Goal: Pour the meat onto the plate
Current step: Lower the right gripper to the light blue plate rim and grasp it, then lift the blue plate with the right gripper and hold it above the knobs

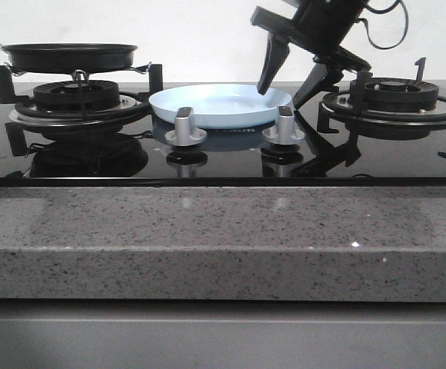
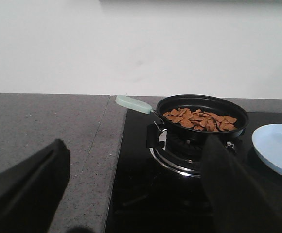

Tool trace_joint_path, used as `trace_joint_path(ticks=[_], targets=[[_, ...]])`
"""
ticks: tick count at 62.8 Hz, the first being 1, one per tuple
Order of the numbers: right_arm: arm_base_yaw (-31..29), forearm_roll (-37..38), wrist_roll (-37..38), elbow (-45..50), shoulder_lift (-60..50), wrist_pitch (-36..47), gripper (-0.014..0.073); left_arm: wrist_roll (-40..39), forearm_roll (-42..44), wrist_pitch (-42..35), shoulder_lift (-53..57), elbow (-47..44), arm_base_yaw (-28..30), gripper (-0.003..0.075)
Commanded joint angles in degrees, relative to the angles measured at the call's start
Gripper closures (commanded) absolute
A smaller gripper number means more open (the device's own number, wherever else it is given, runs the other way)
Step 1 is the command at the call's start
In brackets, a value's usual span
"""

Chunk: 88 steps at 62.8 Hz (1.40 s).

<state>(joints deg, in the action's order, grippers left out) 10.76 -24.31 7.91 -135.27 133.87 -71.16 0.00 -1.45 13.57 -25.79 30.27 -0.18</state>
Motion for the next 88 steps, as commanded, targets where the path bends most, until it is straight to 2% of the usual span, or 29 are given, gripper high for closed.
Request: trace_joint_path(ticks=[1, 18, 29, 36, 55, 76, 88], targets=[[-0.2, -2.2, -0.4, -1.7, -3.2, -0.3, 0.0169, 0.0, -0.5, -4.8, -0.6, 1.8, -0.2, 0.0177], [-0.2, -2.1, -1.2, -1.7, -3.2, -0.9, 0.0439, 0.0, -0.5, -4.8, -0.6, 1.8, -0.2, 0.0177], [-0.2, -1.7, -1.5, -1.7, -3.1, -2.3, 0.0553, 0.0, -0.5, -4.8, -0.6, 1.8, -0.2, 0.0177], [-0.2, -0.7, -1.5, -1.7, -3.1, -3.1, 0.0668, 0.0, -0.5, -4.8, -0.6, 1.8, -0.2, 0.0177], [-1.8, -0.7, -1.5, -1.8, -5.1, -4.5, 0.0652, 0.0, -0.5, -4.8, -0.6, 1.8, -0.2, 0.0177], [-4.1, -0.8, -2.6, -1.5, -13.0, -5.7, 0.0652, 0.0, -0.5, -4.8, -0.6, 1.8, -0.2, 0.0177], [-2.9, -0.6, -3.0, 4.0, -18.7, -5.7, 0.0652, 0.0, -0.5, -4.8, -0.6, 1.8, -0.2, 0.0177]])
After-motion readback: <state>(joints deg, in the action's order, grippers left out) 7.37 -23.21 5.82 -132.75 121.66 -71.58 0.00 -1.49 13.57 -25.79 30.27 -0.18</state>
